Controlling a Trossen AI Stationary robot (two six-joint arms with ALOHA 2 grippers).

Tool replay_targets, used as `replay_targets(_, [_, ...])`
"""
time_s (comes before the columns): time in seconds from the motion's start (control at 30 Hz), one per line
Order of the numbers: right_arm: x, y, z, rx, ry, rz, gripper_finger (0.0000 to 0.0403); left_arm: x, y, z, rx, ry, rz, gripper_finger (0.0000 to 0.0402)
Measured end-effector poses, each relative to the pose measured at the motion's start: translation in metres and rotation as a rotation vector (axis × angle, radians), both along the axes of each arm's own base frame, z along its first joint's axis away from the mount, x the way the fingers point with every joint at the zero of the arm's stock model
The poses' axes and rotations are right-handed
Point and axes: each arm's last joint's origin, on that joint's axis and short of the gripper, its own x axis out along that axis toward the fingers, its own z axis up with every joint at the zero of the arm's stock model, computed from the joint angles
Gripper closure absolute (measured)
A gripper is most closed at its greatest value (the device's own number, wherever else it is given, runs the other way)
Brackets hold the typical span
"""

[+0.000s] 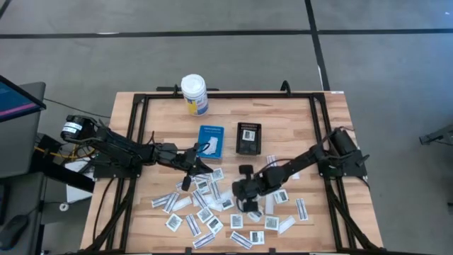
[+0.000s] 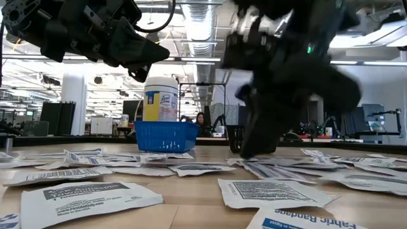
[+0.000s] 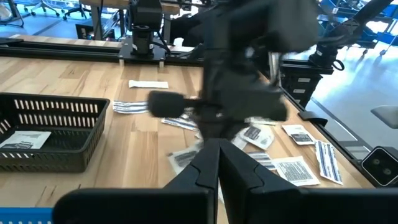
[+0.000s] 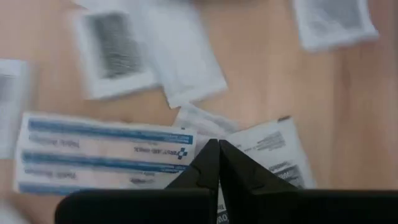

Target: Pick & Place First Aid Supplies

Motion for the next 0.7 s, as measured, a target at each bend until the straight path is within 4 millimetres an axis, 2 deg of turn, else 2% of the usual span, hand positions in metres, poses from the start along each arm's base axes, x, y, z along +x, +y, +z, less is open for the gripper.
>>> replay_targets(0.23, [0.002, 0.01, 0.015, -0.076, 0.009, 0.003, 0.0402, 0.0, 0.0, 0.0, 0.0, 0.0, 0.0, 0.0395])
replay_targets(0.4, [-0.001, 0.009, 0.016, -0.098, 0.03, -0.049, 0.0399, 0.0, 0.0, 0.0, -0.005, 0.002, 0.0, 0.0395])
replay_targets(0.5, [-0.002, 0.004, 0.015, -0.082, 0.054, -0.108, 0.0378, 0.0, 0.0, 0.0, -0.018, 0.005, 0.001, 0.0395])
replay_targets(0.7, [0.0, 0.001, 0.016, -0.074, 0.041, -0.125, 0.0304, 0.0, 0.0, 0.0, -0.018, 0.005, 0.001, 0.0395])
